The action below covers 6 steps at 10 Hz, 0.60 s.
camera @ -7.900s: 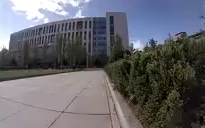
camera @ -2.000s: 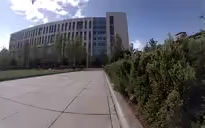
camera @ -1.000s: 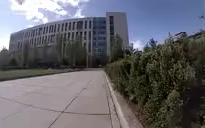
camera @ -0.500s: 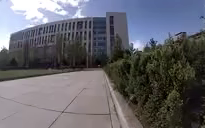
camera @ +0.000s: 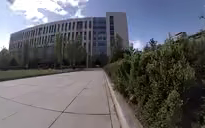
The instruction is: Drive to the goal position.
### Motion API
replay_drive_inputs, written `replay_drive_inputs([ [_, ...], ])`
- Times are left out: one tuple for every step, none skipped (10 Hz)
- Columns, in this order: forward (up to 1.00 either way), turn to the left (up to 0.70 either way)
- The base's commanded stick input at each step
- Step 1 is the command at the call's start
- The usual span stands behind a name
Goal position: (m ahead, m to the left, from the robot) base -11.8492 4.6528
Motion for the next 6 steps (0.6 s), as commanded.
replay_drive_inputs([
  [0.05, 0.0],
  [0.05, 0.0],
  [0.05, 0.0],
  [0.05, 0.0],
  [0.04, 0.0],
  [0.04, 0.0],
])
